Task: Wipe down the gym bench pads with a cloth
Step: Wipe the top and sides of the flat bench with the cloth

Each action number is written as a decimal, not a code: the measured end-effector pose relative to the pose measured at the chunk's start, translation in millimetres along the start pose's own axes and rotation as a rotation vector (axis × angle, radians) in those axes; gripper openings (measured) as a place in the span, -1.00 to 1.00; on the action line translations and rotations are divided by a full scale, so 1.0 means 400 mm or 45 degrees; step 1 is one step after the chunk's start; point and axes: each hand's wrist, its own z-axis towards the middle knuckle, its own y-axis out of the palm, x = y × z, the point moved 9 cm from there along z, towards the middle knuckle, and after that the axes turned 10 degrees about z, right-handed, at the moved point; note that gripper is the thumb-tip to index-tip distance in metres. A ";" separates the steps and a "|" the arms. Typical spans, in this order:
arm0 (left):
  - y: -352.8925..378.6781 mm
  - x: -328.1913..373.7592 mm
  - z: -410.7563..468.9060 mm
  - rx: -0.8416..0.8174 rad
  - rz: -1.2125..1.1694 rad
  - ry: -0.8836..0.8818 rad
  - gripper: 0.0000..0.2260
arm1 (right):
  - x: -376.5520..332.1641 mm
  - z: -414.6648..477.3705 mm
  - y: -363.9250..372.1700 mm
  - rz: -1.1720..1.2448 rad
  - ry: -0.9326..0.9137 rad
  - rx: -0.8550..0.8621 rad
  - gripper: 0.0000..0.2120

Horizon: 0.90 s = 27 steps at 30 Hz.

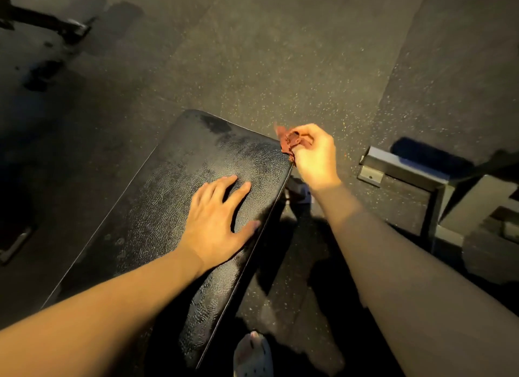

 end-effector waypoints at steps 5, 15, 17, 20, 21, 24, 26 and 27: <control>-0.001 -0.003 0.006 -0.148 0.010 0.046 -0.28 | 0.102 -0.033 -0.036 -0.285 0.364 -0.025 -0.92; -0.467 0.048 0.120 -0.215 -0.847 -0.122 -0.41 | -0.351 -0.200 -0.063 0.268 0.633 -0.255 -0.75; -0.622 0.078 0.151 -0.116 -0.932 -0.001 -0.43 | -0.486 -0.190 -0.067 0.282 0.641 -0.304 -0.74; -0.821 0.107 0.191 0.069 -0.908 0.117 -0.51 | -0.677 -0.166 -0.089 0.344 0.651 -0.353 -0.79; -0.875 0.116 0.207 0.093 -0.862 0.124 -0.52 | -0.734 -0.159 -0.097 0.394 0.661 -0.392 -0.81; -0.994 0.121 0.273 0.083 -0.864 -0.046 -0.60 | -0.887 -0.114 -0.124 0.627 0.632 -0.561 -0.73; -1.046 0.124 0.325 0.046 -1.000 -0.175 -0.68 | -0.965 -0.081 -0.153 0.733 0.602 -0.640 -0.75; -1.068 0.129 0.360 0.023 -1.081 -0.229 -0.72 | -1.003 -0.058 -0.168 0.729 0.575 -0.674 -0.72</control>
